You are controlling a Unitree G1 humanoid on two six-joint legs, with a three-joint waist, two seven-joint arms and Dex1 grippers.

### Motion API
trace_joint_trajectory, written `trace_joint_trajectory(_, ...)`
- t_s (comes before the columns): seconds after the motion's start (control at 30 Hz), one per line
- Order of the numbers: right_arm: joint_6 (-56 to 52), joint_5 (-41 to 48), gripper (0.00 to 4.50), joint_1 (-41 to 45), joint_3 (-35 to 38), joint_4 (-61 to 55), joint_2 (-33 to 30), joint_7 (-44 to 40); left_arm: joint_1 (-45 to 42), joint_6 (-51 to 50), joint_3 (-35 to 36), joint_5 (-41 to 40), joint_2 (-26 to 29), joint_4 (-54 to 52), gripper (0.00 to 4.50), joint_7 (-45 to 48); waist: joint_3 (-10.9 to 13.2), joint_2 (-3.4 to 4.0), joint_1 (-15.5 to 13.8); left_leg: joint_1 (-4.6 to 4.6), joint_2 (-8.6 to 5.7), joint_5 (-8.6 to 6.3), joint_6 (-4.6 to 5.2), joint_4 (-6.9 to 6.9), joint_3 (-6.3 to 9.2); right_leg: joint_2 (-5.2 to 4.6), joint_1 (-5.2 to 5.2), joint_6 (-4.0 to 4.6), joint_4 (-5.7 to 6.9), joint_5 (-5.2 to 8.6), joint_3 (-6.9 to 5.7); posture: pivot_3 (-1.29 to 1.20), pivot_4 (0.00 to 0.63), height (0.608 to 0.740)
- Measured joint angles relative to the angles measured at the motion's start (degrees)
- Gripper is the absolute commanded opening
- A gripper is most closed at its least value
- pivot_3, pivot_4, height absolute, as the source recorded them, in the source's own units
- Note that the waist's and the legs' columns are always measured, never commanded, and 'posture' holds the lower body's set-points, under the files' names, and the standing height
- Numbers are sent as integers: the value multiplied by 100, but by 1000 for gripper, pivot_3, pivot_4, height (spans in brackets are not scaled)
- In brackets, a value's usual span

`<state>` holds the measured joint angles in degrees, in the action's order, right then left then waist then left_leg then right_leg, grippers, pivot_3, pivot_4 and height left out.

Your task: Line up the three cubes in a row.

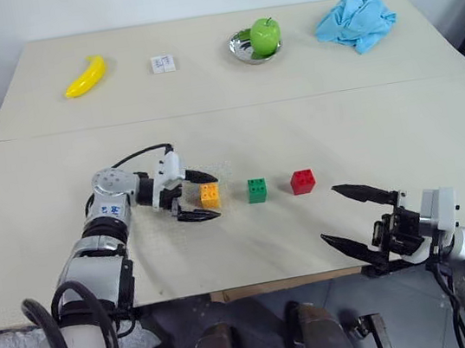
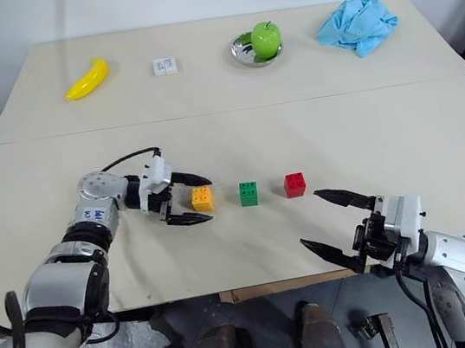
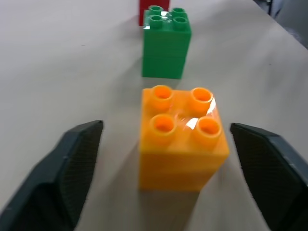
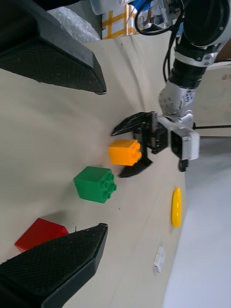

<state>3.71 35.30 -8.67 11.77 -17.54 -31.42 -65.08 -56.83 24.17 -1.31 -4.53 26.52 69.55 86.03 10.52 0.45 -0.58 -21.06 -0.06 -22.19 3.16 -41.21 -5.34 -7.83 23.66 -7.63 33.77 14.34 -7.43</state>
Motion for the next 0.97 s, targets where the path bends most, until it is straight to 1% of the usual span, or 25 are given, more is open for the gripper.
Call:
trace_joint_trajectory(0.07,4,27,4500,-16,26,19,-50,-105,209,-53,147,-185,303,-300,4422,3,0,1,46,1,4,0,0,2,1,0,0,0,1,0,0,0,150,740)
trace_joint_trajectory(0.13,3,76,4500,28,103,183,-205,-314,710,-315,306,-547,663,-962,4422,3,0,1,83,5,20,0,0,3,1,-1,0,0,2,0,6,0,150,740)
trace_joint_trajectory(0.2,3,138,4500,71,184,310,-250,-454,1083,-553,387,-759,862,-1411,4422,3,0,1,73,4,25,0,0,2,3,-4,0,0,2,0,4,0,150,740)
trace_joint_trajectory(0.23,3,171,4500,138,188,390,-281,-556,1369,-715,470,-892,957,-1780,4422,1,0,1,74,6,26,0,0,1,2,-5,0,0,4,0,6,0,150,740)
trace_joint_trajectory(0.27,2,240,4500,290,206,568,-351,-759,1931,-1017,643,-1144,1108,-2503,4422,-8,1,2,88,8,24,-1,2,2,3,-11,0,0,6,0,10,0,150,740)
trace_joint_trajectory(0.33,21,390,4500,525,295,897,-432,-1101,2799,-1551,915,-1490,1243,-3551,4422,-111,1,3,85,10,24,-2,3,0,5,-16,-1,0,7,0,11,0,150,740)
trace_joint_trajectory(0.43,61,447,4500,889,366,1335,-492,-1450,3734,-2097,1225,-1845,1218,-4869,4422,-659,3,4,34,8,18,0,5,-6,21,-33,-8,1,11,0,-1,0,150,740)
trace_joint_trajectory(0.53,101,477,4500,1230,361,1611,-480,-1700,4325,-2498,1465,-2087,1027,-5937,4422,-1366,4,8,-35,14,6,2,9,-8,26,-54,-14,0,15,0,-3,0,150,740)
trace_joint_trajectory(0.63,145,545,4500,1467,352,1771,-419,-1933,4707,-2653,1498,-2147,901,-6557,4422,-1828,3,9,-49,20,0,1,8,-2,23,-62,-15,0,18,-1,-3,0,150,740)
trace_joint_trajectory(0.7,153,548,4500,1526,326,1882,-401,-2067,5006,-2686,1481,-2205,816,-6906,4422,-1979,3,10,-46,25,-3,1,7,7,20,-62,-15,1,16,-1,-3,0,150,740)
trace_joint_trajectory(0.77,216,517,4500,1557,300,2052,-401,-2167,5242,-2690,1476,-2225,787,-7090,4422,-2049,3,11,-46,23,-4,1,7,9,18,-62,-14,1,14,-1,-6,0,150,740)
trace_joint_trajectory(0.97,304,404,4500,1611,220,2239,-406,-2219,5475,-2645,1477,-2300,803,-7262,4422,-2015,3,12,-42,33,-4,1,7,10,9,-62,-17,1,16,-1,-1,0,150,740)
